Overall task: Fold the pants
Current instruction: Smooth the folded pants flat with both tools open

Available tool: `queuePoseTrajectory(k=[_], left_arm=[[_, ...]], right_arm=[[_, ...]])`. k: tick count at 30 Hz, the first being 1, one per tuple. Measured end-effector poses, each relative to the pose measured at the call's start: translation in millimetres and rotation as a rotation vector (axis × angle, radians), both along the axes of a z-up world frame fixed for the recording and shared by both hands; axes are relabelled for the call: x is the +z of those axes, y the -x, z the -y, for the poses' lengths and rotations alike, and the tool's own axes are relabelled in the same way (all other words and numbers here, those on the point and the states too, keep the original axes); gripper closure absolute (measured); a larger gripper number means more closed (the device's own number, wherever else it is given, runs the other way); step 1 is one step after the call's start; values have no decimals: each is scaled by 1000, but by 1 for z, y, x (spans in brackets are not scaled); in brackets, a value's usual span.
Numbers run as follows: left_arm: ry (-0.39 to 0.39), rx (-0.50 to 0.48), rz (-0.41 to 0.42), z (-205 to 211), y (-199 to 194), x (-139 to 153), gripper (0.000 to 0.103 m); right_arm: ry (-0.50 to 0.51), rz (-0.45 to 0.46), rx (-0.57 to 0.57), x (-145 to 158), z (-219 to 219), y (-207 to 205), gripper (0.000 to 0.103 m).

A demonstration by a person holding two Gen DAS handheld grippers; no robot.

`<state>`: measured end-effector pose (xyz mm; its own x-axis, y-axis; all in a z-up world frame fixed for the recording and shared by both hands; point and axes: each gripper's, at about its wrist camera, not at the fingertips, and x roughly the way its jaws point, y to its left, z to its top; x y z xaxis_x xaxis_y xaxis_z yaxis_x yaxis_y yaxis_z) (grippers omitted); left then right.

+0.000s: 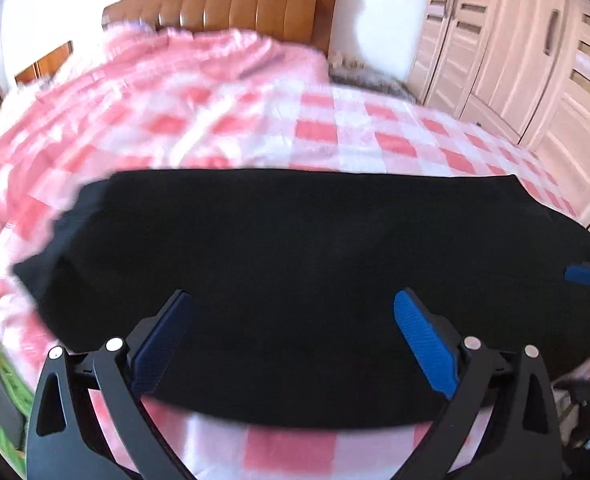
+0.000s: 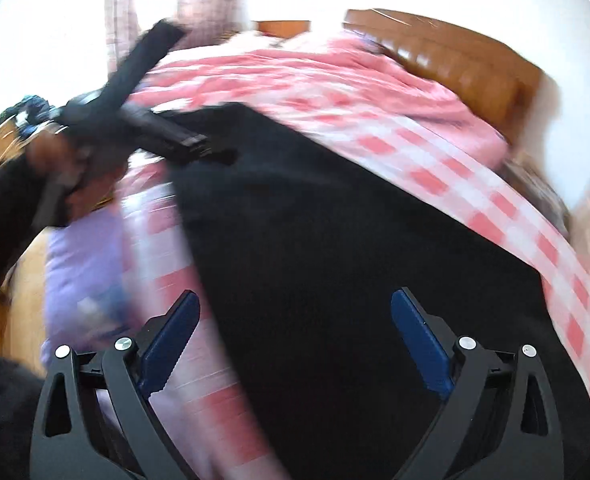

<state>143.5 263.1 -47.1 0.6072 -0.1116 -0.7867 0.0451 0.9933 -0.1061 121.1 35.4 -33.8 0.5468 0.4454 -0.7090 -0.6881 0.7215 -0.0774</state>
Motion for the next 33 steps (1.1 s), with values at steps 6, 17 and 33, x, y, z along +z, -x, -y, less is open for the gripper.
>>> queuePoseTrajectory(k=[6, 17, 33], left_arm=[[-135, -34, -61, 29, -10, -37, 1], [-125, -97, -34, 62, -37, 8, 2], [-212, -137, -33, 130, -48, -5, 2]], right_arm=[[154, -130, -212, -41, 36, -44, 10], [57, -173, -307, -31, 83, -41, 8], [9, -89, -601, -27, 217, -4, 4]])
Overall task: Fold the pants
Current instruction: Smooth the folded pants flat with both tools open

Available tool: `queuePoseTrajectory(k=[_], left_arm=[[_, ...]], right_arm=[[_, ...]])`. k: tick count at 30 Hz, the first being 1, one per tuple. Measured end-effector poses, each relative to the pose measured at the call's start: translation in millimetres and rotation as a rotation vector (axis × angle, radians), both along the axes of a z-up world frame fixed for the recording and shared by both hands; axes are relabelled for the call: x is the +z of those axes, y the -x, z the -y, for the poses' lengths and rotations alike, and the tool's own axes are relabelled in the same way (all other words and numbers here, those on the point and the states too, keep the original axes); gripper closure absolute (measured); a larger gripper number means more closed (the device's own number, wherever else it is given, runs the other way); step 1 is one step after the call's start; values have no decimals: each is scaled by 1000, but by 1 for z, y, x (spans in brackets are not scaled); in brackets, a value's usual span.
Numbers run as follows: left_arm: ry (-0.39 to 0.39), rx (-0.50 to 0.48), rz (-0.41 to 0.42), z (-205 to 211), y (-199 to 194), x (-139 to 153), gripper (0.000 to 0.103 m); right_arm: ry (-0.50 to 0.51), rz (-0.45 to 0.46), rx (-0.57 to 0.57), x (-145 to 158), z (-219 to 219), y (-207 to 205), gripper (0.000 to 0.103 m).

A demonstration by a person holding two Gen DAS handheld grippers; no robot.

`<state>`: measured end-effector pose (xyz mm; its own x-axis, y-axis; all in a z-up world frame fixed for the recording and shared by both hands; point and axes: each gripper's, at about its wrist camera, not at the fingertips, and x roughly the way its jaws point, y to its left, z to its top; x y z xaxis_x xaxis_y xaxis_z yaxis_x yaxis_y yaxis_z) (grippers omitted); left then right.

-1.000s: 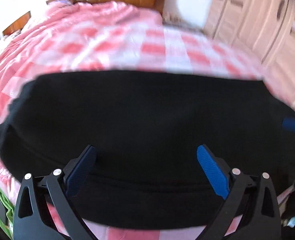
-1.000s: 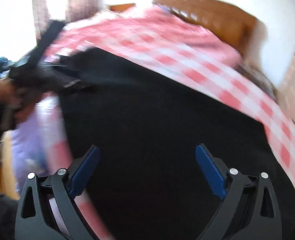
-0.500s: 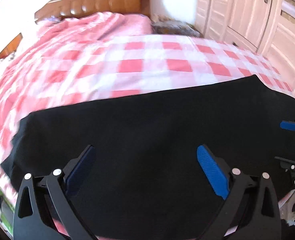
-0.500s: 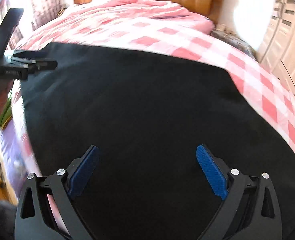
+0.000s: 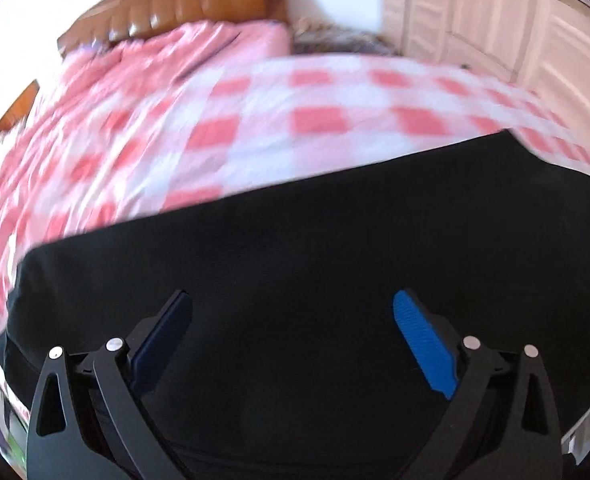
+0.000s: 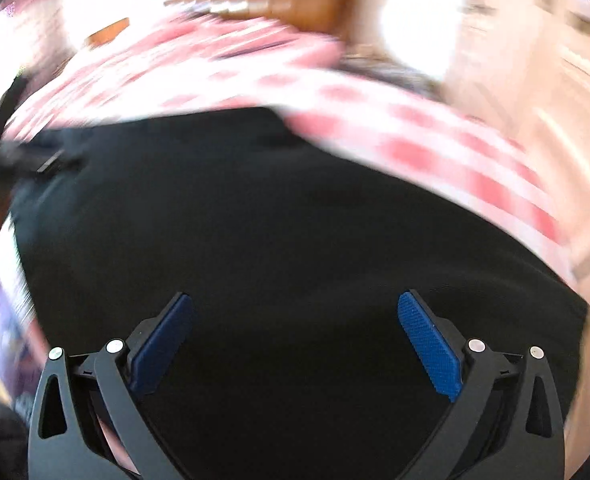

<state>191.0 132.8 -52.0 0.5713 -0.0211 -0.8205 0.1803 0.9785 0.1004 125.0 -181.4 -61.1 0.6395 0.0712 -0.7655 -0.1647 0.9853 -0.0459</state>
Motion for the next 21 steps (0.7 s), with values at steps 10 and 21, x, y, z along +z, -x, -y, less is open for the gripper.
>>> queuePoseTrajectory(k=[10, 21], left_arm=[[-34, 5, -53, 26, -26, -23, 1], [4, 43, -22, 22, -18, -27, 1]], right_arm=[[-43, -63, -64, -26, 54, 39, 4], [-60, -52, -89, -11, 54, 48, 4]])
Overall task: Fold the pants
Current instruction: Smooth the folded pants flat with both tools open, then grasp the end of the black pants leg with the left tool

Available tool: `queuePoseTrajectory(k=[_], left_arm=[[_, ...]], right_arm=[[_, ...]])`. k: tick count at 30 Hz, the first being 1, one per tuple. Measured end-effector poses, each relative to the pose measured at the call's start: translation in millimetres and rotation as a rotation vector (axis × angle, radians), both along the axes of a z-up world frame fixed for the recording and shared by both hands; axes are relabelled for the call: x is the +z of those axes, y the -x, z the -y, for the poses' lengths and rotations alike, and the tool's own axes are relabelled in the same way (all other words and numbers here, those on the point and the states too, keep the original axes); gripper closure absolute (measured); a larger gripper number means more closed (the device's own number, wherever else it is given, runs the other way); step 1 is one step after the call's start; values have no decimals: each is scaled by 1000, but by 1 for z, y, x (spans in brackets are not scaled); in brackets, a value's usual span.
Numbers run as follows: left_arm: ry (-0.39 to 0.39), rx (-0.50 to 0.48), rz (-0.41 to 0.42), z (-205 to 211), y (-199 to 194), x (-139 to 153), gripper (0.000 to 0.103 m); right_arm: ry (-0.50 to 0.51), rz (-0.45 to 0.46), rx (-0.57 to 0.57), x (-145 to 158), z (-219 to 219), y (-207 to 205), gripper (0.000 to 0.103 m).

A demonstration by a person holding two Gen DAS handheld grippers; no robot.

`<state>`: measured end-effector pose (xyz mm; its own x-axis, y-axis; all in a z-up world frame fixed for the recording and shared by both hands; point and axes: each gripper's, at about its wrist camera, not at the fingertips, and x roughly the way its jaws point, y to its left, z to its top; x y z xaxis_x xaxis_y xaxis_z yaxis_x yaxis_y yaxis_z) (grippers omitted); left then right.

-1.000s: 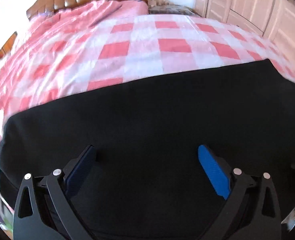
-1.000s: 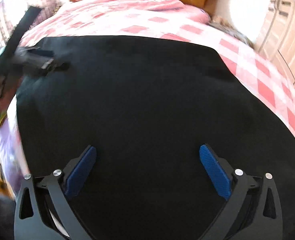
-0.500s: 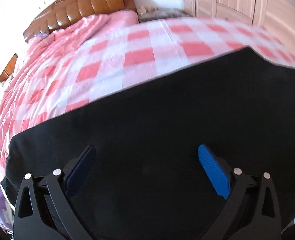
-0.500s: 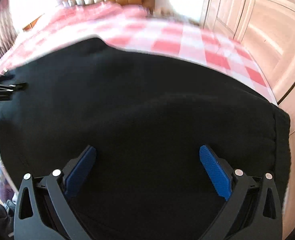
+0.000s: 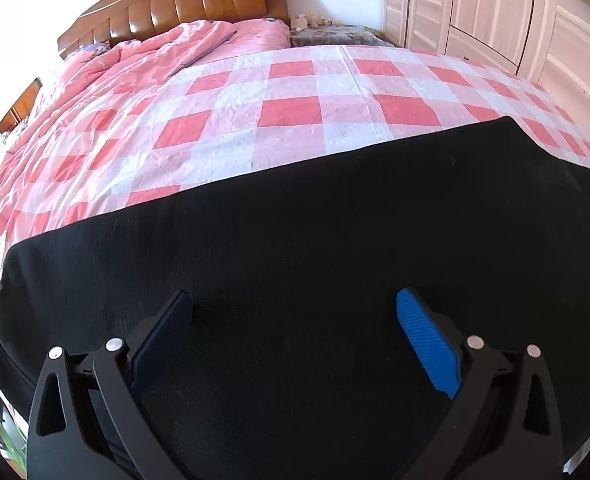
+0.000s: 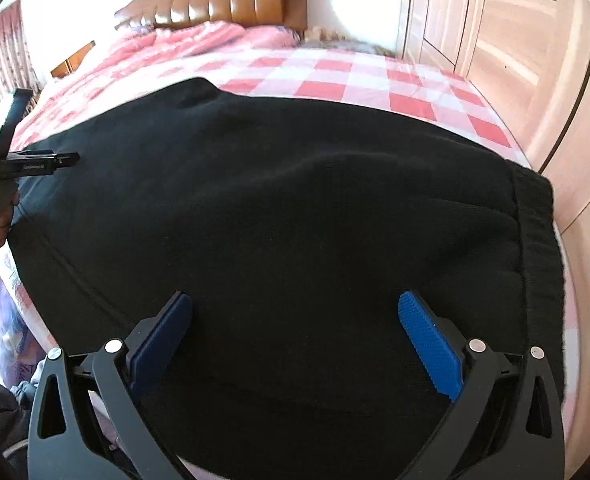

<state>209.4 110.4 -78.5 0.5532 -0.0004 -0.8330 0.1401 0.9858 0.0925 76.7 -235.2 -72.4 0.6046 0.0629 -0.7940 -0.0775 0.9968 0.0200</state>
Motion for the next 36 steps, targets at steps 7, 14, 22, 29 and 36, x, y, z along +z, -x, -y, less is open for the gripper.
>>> queuePoseTrajectory(k=[7, 14, 22, 29, 36], left_arm=[[57, -10, 7, -8, 0, -3, 1], [73, -20, 23, -10, 2, -4, 1], [88, -26, 39, -13, 3, -5, 1], [96, -24, 44, -14, 3, -6, 1], [138, -22, -11, -22, -2, 6, 2]], right_arm=[[46, 74, 124, 31, -61, -25, 4], [66, 89, 255, 34, -141, -88, 4], [24, 9, 190, 10, -170, -153, 4], [20, -11, 163, -2, -166, -160, 4], [46, -42, 182, 1, -155, -150, 4]])
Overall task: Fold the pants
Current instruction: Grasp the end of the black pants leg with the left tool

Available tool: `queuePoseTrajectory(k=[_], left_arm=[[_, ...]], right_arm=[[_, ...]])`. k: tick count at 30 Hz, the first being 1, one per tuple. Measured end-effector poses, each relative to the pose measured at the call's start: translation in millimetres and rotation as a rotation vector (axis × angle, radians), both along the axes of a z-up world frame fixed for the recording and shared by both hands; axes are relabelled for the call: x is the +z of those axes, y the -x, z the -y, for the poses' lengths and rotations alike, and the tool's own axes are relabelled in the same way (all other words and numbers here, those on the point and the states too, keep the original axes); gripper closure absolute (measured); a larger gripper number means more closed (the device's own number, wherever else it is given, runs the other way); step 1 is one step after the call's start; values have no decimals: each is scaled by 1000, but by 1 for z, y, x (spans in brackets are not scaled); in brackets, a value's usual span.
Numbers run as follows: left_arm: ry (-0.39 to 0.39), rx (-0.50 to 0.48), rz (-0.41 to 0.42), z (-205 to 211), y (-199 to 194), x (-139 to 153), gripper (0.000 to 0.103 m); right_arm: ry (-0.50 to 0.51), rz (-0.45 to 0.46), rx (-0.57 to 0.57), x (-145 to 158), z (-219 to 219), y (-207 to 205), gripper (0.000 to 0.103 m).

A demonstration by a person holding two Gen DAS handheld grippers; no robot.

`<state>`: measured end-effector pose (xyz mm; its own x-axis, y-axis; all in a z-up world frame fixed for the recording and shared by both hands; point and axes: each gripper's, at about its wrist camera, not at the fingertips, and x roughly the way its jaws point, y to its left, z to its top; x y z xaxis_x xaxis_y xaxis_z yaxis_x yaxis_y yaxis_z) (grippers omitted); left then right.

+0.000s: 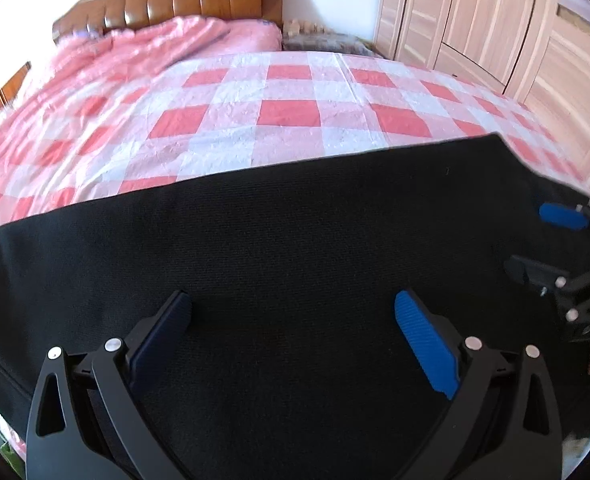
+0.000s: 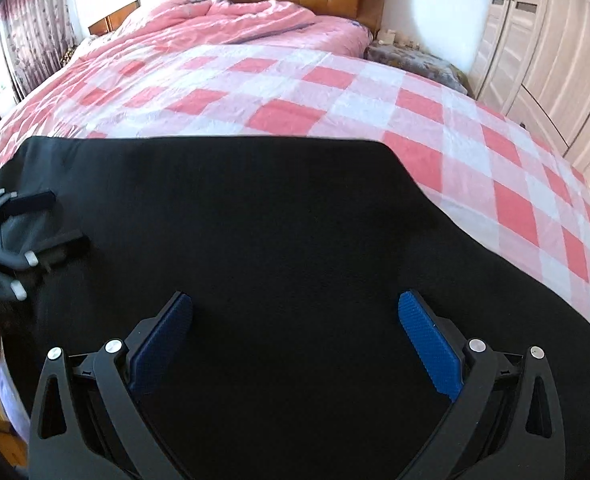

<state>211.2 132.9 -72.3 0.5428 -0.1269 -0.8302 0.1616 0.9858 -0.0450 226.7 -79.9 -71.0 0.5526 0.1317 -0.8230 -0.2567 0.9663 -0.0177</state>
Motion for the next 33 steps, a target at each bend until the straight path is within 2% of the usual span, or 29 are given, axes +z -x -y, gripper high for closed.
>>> queuePoseTrajectory(k=[1, 4, 5, 7, 12, 15, 18, 20, 23, 25, 27, 31, 33], left_arm=[[33, 4, 24, -8, -4, 9, 2], [2, 40, 16, -22, -29, 15, 2], [11, 27, -4, -23, -39, 12, 2], [-20, 33, -40, -15, -50, 9, 3], [-33, -170, 33, 62, -37, 29, 2], [-62, -288, 5, 118, -39, 19, 2], [-137, -366, -21, 155, -40, -1, 1], [-129, -345, -15, 157, -44, -7, 1], [-122, -339, -19, 156, -48, -8, 1], [-118, -340, 7, 153, -44, -9, 1], [-108, -335, 34, 151, -42, -9, 1], [-100, -261, 112, 131, -25, 8, 2], [-9, -203, 156, 98, -8, 25, 2]], right_arm=[[0, 22, -14, 6, 5, 4, 4], [1, 99, -20, 22, 14, 4, 4], [21, 94, -43, 22, 17, -3, 4], [21, 62, -64, 18, 22, -19, 4], [47, 40, -113, 13, 41, -31, 4], [49, 18, -129, 8, 63, -17, 4], [60, 6, -115, 4, 88, 1, 4], [61, -7, -150, 0, 116, 11, 4], [2, -24, -199, -1, 152, 25, 4], [28, -13, -223, 1, 163, 36, 4], [-1, -1, -236, 2, 170, 46, 4], [3, 54, -263, 15, 154, 53, 4], [-46, 87, -189, 26, 134, 54, 4]])
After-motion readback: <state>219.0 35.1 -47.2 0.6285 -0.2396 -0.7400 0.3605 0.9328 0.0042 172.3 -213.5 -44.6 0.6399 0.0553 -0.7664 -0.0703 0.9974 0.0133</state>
